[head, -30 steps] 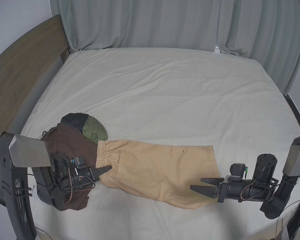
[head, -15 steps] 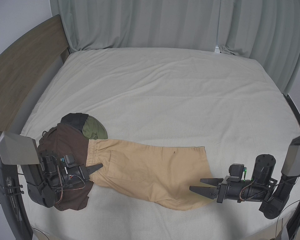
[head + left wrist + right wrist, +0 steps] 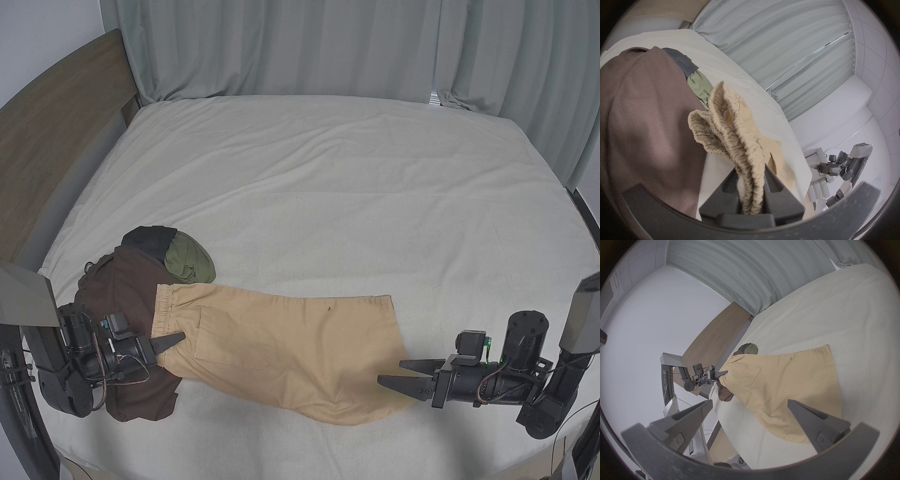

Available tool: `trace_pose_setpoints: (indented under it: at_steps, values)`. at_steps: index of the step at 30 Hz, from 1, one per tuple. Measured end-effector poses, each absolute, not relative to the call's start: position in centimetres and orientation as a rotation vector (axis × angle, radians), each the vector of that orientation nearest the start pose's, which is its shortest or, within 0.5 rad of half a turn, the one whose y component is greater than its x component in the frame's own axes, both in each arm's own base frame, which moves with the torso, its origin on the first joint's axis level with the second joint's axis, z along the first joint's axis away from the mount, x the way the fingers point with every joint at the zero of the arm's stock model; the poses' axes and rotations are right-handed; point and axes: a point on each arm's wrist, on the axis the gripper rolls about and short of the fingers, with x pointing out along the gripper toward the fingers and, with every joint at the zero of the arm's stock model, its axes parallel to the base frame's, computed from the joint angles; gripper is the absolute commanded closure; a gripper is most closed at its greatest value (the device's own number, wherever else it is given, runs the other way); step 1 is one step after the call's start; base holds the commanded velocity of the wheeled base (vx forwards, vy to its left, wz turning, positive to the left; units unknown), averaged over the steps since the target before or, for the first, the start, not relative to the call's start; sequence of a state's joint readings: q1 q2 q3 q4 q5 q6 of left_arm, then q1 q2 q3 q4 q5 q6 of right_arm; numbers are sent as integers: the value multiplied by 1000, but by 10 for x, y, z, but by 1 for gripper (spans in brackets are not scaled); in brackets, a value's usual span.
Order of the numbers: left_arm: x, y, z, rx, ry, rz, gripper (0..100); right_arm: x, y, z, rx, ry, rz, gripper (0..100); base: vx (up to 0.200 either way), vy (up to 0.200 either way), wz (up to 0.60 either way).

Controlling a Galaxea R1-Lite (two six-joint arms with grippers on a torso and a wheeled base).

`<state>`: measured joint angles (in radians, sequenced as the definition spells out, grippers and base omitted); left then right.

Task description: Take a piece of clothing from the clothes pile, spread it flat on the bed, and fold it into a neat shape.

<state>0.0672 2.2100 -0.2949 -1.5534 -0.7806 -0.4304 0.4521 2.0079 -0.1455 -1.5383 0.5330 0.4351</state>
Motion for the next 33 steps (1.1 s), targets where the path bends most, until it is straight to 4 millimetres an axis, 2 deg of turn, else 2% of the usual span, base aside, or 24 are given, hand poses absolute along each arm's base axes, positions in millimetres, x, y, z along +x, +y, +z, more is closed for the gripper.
trace_pose_setpoints:
  at_steps: [11,17,33]
  values:
    - [273,21,24,-584,471,-638,100,214,117,50,409,550,889,0,0,0,0]
    - [272,22,29,-579,456,-644,100,214,117,50,409,551,889,0,0,0,0]
    - [273,-7,32,-556,476,-736,100,214,118,50,409,548,890,0,0,0,0]
